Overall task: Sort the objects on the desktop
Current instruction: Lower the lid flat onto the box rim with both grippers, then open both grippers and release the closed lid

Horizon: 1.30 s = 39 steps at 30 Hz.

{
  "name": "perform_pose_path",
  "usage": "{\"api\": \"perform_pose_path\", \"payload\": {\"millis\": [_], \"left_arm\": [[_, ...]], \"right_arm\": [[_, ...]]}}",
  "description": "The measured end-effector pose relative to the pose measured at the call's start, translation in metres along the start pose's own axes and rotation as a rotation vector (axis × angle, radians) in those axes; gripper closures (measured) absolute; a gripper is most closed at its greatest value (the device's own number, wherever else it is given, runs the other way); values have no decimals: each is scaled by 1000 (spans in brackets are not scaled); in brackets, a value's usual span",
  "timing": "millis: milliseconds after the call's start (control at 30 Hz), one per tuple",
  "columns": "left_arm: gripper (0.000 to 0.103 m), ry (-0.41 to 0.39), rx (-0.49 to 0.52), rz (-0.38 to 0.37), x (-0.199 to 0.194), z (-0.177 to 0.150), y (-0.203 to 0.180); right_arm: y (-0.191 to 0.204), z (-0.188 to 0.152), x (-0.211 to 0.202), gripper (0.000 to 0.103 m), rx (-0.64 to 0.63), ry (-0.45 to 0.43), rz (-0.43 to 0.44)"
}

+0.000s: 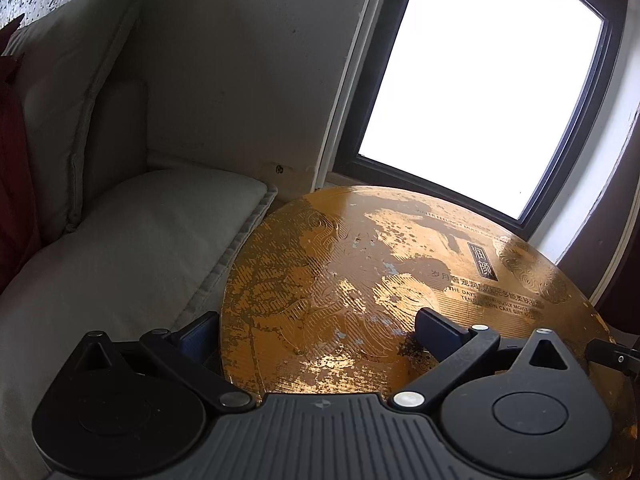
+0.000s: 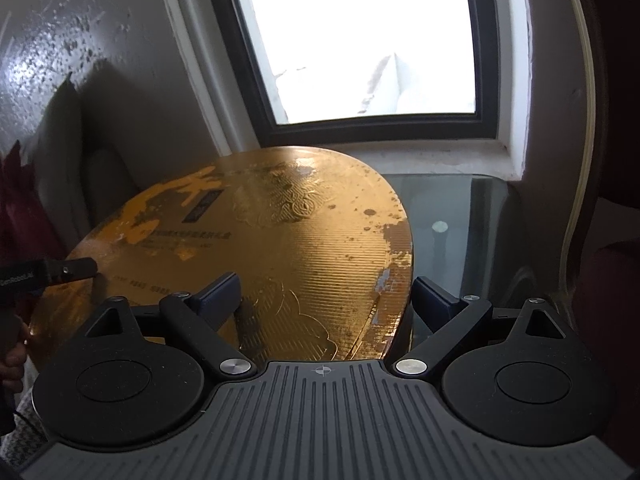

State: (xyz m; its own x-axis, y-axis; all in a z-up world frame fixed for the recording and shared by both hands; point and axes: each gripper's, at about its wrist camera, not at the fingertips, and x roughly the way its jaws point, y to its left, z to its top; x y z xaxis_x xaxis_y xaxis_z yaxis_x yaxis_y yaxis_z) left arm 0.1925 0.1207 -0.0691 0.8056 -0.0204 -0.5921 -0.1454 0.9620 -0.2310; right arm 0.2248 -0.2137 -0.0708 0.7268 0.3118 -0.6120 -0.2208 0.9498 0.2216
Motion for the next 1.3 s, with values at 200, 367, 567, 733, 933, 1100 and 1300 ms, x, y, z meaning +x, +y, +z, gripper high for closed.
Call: {"api": "perform_pose_path", "payload": {"millis": [200, 367, 567, 733, 933, 1100, 1300], "left_arm": [[2, -14, 8, 4, -2, -4, -1], [1, -20, 17, 6, 1, -6, -1], [4, -6, 48, 20, -6, 1, -3], [2, 19, 121, 120, -46, 19, -16], [1, 219, 136, 324, -67, 12, -18], [1, 289, 153, 345, -68, -7, -24], [1, 300, 183, 358, -67, -9, -39]], "right_arm": [[2, -3, -4, 8, -24, -3, -1], [5, -5, -3, 10, -36, 10, -16], [9, -4, -11, 13, -55, 24, -46], [22, 5, -57, 11, -40, -26, -68], [53, -4, -101, 13, -27, -1, -43], [87, -21, -104, 81, -151, 89, 33], [93, -30, -97, 79, -170, 184, -19]]}}
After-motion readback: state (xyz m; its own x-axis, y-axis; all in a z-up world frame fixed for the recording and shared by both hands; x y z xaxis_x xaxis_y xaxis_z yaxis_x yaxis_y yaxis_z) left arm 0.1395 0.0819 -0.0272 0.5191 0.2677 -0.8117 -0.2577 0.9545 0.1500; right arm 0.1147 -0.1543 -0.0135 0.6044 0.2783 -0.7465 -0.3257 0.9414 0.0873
